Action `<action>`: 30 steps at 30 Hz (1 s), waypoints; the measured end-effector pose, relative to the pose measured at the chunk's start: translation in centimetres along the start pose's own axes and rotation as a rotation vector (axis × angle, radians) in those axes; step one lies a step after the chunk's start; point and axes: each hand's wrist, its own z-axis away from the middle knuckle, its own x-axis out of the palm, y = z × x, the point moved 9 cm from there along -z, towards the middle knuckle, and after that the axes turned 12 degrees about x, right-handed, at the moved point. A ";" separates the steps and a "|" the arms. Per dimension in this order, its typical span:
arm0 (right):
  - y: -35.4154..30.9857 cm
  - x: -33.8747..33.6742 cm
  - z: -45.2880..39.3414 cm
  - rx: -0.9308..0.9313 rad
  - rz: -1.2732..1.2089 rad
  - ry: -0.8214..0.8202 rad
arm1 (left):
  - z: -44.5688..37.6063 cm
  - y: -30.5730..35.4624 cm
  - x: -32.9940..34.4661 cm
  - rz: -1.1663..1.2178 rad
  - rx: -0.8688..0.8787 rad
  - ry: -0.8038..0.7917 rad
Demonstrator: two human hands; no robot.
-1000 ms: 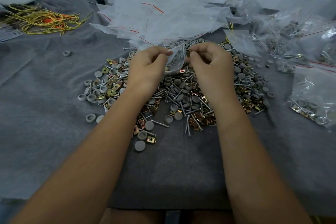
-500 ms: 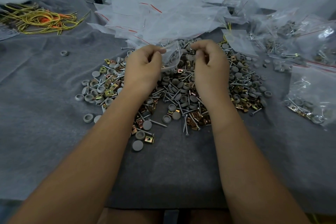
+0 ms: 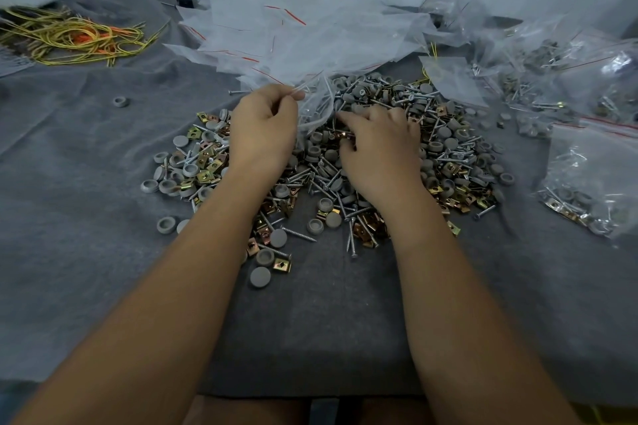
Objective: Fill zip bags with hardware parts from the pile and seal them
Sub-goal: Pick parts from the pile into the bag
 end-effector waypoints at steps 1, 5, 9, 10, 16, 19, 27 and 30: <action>0.0 0.1 0.0 -0.001 0.008 -0.002 | 0.0 0.0 0.0 0.004 0.000 -0.004; -0.2 -0.2 0.0 -0.029 -0.068 0.021 | 0.0 0.0 0.1 0.005 0.002 -0.007; -0.1 -0.9 0.3 -0.006 -0.235 0.036 | 0.1 0.1 0.1 0.001 0.009 -0.017; 0.0 -1.1 0.3 0.004 -0.264 0.050 | 0.1 0.1 0.1 0.001 0.012 -0.018; -0.6 -0.7 -0.1 -0.034 -0.186 0.049 | 0.0 0.0 0.2 -0.002 0.007 -0.018; -0.7 -0.3 -0.1 -0.044 -0.085 0.044 | 0.0 0.1 0.2 -0.012 0.010 -0.017; -0.7 -0.1 0.0 -0.053 0.014 0.023 | 0.0 0.2 0.3 -0.007 0.009 -0.024; -0.7 -0.2 0.0 -0.044 -0.006 0.011 | 0.0 0.2 0.3 0.004 0.004 -0.022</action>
